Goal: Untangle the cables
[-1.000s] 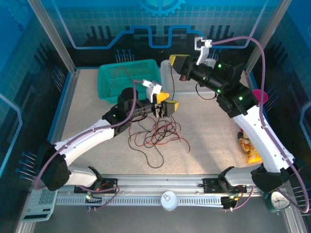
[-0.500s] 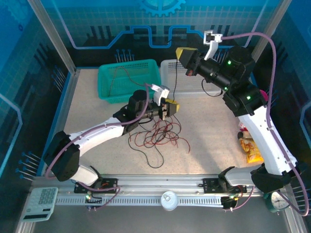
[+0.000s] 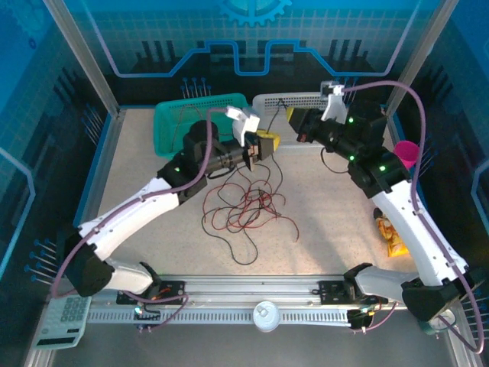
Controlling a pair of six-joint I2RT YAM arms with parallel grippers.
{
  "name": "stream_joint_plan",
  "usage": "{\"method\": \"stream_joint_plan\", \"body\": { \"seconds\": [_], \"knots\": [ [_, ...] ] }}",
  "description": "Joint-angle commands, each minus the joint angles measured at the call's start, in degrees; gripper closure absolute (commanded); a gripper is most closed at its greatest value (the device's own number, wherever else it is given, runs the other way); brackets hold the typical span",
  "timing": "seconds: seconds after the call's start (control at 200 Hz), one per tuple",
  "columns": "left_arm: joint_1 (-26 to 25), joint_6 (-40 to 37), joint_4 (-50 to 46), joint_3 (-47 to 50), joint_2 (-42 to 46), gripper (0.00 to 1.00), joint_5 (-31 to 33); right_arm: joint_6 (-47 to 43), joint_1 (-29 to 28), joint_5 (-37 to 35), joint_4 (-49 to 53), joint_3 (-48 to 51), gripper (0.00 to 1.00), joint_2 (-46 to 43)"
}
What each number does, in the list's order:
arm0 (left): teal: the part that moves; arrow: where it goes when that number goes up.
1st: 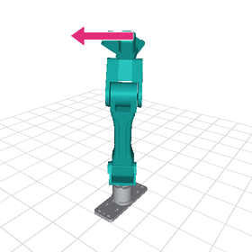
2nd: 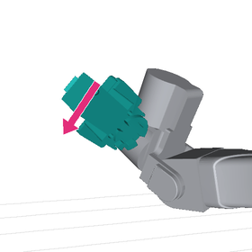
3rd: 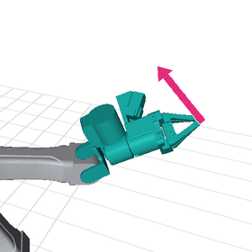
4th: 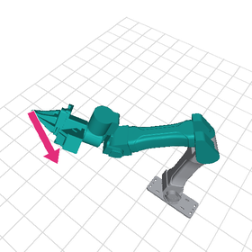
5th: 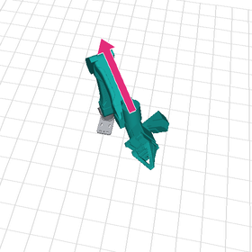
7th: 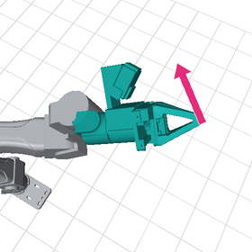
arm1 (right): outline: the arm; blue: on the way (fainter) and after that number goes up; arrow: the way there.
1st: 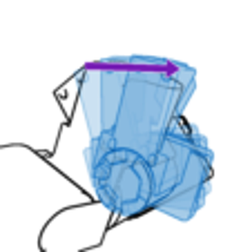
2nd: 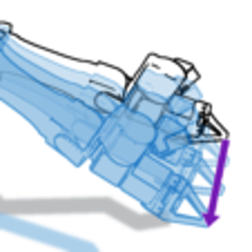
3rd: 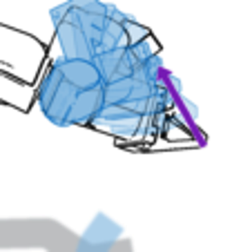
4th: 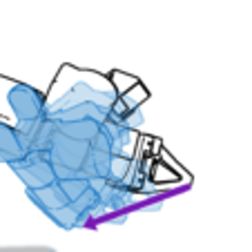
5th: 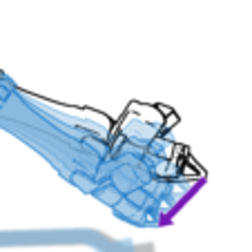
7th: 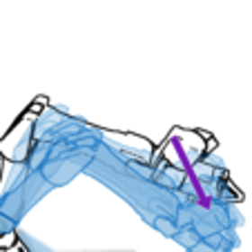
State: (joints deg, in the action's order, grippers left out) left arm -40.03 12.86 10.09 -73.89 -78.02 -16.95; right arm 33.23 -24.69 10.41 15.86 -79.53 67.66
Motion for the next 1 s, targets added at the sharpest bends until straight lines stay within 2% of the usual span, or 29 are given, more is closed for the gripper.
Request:
{"method": "stream_joint_plan", "body": {
  "seconds": [0.0,0.265,0.375,0.55,0.575,0.61,0.67,0.725,0.81,0.995],
  "knots": [
    [-0.39,-3.25,-0.78,-2.80,2.20,1.00,1.74,0.55,0.66,-1.53,-0.64,3.63,1.00,-2.14],
    [-0.38,-4.48,3.62,-3.43,3.76,1.00,9.05,0.04,0.69,-0.65,-1.60,9.79,1.00,-5.23],
    [-0.31,-5.88,1.87,-5.77,3.12,1.00,11.20,-1.42,0.83,2.87,-3.12,11.20,1.00,-6.17],
    [-0.31,-6.35,-1.06,-9.93,1.24,1.00,10.89,-3.71,0.87,9.30,-5.76,13.29,1.00,-6.66],
    [-0.24,-6.18,-1.40,-10.45,1.05,1.00,10.72,-3.99,0.88,9.99,-6.11,13.51,0.93,-6.62],
    [-0.29,-5.90,-1.95,-11.21,0.67,1.00,10.56,-4.18,0.88,10.73,-6.57,13.69,0.78,-6.51],
    [-0.27,-5.40,-2.64,-12.28,0.23,1.00,10.28,-4.69,0.87,11.76,-7.06,13.87,0.58,-6.24],
    [-0.29,-5.03,-3.05,-12.89,-0.10,1.00,10.35,-5.15,0.91,12.48,-7.43,14.11,0.46,-6.05],
    [-0.24,-4.64,-3.45,-13.55,-0.38,1.00,10.36,-5.31,0.91,13.42,-7.85,14.36,0.39,-5.87],
    [-0.29,-3.86,-3.32,-13.86,-0.64,1.00,10.36,-4.75,0.06,15.17,-10.12,15.55,0.37,-5.68]
  ]
}}
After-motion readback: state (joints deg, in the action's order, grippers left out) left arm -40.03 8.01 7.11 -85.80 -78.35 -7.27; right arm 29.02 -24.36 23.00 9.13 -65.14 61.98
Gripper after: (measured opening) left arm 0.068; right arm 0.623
